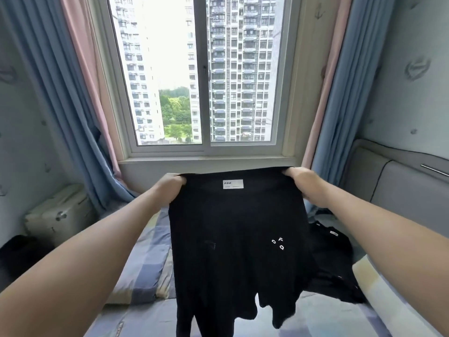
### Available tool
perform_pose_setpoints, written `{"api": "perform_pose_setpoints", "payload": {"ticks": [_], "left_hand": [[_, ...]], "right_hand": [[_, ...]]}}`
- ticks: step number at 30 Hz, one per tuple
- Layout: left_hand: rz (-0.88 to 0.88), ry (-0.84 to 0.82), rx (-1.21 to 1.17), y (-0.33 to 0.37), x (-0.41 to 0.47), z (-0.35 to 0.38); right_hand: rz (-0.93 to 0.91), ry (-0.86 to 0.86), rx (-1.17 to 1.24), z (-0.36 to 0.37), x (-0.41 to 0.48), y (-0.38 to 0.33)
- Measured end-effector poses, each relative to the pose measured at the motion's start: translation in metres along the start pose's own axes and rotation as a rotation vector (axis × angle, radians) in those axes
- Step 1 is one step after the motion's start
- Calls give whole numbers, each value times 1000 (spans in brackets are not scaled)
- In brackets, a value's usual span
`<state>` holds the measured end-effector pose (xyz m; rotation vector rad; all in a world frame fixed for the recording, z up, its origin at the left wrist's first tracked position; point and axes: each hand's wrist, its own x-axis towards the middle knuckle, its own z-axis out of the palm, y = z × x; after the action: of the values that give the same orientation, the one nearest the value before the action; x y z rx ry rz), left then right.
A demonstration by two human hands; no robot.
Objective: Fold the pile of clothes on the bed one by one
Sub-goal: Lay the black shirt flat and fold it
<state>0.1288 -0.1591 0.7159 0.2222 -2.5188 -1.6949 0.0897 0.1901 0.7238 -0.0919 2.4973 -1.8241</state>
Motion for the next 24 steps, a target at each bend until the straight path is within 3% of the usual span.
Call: {"api": "perform_pose_setpoints", "payload": {"ticks": [5,10,14,17,22,24], "left_hand": [[164,-150,304,-9,-4,-41],[293,-249,528,-18,-10,-71],[433,-56,600,-32,-39,-70],[412,68,542,-44,-73,-67],[324,131,431,-65,-147,-55],[327,136,412,-71,-182,-44]], "right_hand": [[-112,-122,-201,2,-19,-14],[-67,-299,-364,-3,-41,-28],[-169,-110,-659,11,-68,-28],[-238,54,-763,14,-100,-18],[-295,175,-679,-7,-165,16],[-270,153,-518,-17,-196,31]]}}
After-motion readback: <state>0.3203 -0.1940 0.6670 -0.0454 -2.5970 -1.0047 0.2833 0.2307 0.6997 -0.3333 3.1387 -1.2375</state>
